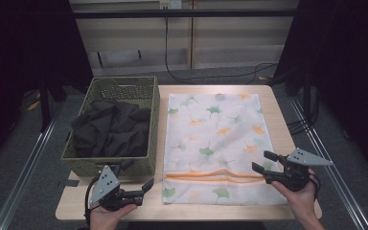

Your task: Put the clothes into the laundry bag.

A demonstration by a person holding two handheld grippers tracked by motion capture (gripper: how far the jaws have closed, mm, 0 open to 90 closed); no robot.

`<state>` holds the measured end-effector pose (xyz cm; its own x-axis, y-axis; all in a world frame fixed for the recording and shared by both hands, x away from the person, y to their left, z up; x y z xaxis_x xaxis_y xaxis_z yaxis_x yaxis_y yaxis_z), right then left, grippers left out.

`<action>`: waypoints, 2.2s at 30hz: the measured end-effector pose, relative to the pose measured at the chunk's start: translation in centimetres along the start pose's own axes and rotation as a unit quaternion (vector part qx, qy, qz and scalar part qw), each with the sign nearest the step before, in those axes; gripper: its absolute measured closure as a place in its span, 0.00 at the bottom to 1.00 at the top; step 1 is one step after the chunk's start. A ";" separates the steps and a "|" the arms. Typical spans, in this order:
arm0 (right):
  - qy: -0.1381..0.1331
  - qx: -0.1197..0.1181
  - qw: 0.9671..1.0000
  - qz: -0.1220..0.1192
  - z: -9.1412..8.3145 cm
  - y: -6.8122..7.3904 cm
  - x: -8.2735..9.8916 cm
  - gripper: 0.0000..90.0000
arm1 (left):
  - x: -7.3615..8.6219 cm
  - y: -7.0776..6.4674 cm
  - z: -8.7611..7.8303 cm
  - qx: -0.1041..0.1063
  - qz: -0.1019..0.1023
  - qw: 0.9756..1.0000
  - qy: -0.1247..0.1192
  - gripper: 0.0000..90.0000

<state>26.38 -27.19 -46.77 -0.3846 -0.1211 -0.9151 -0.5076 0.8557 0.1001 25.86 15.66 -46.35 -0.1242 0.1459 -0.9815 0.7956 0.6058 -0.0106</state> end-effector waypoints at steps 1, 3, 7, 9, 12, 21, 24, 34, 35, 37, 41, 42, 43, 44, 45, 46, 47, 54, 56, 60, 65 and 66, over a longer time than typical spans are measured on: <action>0.000 0.000 1.000 0.000 0.0 0.0 0.0 0.34 | 0.0 0.0 0.0 0.000 0.000 1.000 0.000 0.12; 0.002 0.000 1.000 -0.001 0.0 -0.1 0.0 0.35 | 0.3 0.2 0.1 0.004 -0.011 1.000 0.004 0.12; -0.003 -0.001 1.000 -0.008 0.2 -0.2 0.1 0.34 | 1.1 0.2 0.4 0.015 -0.004 0.999 0.031 0.15; 0.004 -0.009 1.000 -0.013 0.4 0.1 0.2 0.33 | 1.1 0.1 0.5 0.025 -0.010 0.999 0.033 0.15; 0.023 -0.032 0.999 0.000 0.7 0.6 0.5 0.31 | 1.2 0.0 0.8 0.020 -0.015 0.999 0.032 0.14; 0.112 -0.067 0.991 -0.043 3.5 2.3 0.1 0.37 | 1.3 -0.6 1.5 0.044 -0.024 0.998 0.037 0.14; 0.125 -0.073 0.988 -0.054 4.9 2.5 -0.3 0.38 | 1.5 -0.4 1.3 0.032 -0.005 0.998 0.050 0.14; 0.163 -0.090 0.981 -0.055 9.1 3.1 0.2 0.42 | 1.9 -0.3 1.2 0.030 -0.013 0.998 0.056 0.13; 0.163 -0.090 0.981 -0.055 9.1 3.1 0.2 0.42 | 1.9 -0.3 1.2 0.030 -0.013 0.998 0.056 0.13; 0.181 -0.094 0.976 -0.068 9.2 3.3 0.9 0.42 | 1.9 -0.6 1.4 0.041 -0.022 0.997 0.055 0.13; 0.210 -0.095 0.969 -0.091 9.5 3.6 2.4 0.43 | 2.0 -0.8 1.4 0.042 -0.008 0.997 0.062 0.13; 0.210 -0.095 0.969 -0.091 9.5 3.6 2.4 0.43 | 2.0 -0.7 1.3 0.041 -0.004 0.997 0.064 0.13; 0.214 -0.089 0.967 -0.108 9.4 3.7 2.6 0.45 | 1.9 -0.7 1.3 0.039 -0.007 0.997 0.058 0.13; 0.215 -0.089 0.967 -0.105 9.4 3.8 2.6 0.47 | 1.9 -0.7 1.2 0.038 -0.013 0.998 0.057 0.13; 0.213 -0.090 0.967 -0.105 9.4 3.8 2.6 0.48 | 1.9 -0.7 1.2 0.038 -0.013 0.998 0.057 0.13; 0.215 -0.094 0.966 -0.105 9.5 3.9 2.7 0.49 | 1.9 -0.5 1.1 0.038 -0.008 0.998 0.058 0.13; 0.219 -0.090 0.965 -0.112 9.7 3.9 2.8 0.49 | 1.9 -0.5 1.1 0.038 -0.008 0.998 0.058 0.13; 0.238 -0.099 0.958 -0.127 10.2 4.3 3.6 0.57 | 1.9 0.7 0.6 0.015 -0.021 0.998 0.054 0.13; 0.248 -0.088 0.957 -0.126 10.4 4.3 3.8 0.62 | 1.9 0.7 0.6 0.020 -0.022 0.998 0.055 0.13; 0.247 -0.073 0.959 -0.122 10.5 4.0 3.7 0.73 | 1.8 0.4 0.6 0.023 -0.017 0.998 0.054 0.13; 0.243 -0.056 0.961 -0.121 10.7 4.0 3.6 0.78 | 1.8 0.4 0.5 0.020 -0.020 0.998 0.053 0.13; 0.244 -0.055 0.960 -0.124 10.7 4.0 3.6 0.80 | 1.8 0.4 0.5 0.023 -0.020 0.998 0.054 0.13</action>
<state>31.22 -18.79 -53.89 -0.5438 -0.5587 -0.6262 -0.6985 0.7149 -0.0312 26.25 15.75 -48.26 -0.2184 0.2073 -0.9536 0.8144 0.5771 -0.0611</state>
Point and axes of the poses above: each handheld gripper's, and its own axes: z roughly forward along the jaws, x roughly out of its underside, y roughly to its left, the point moved 6 cm from there along z, roughly forward along the jaws, and after that the axes turned 4 degrees about x, right-handed, at the moved point
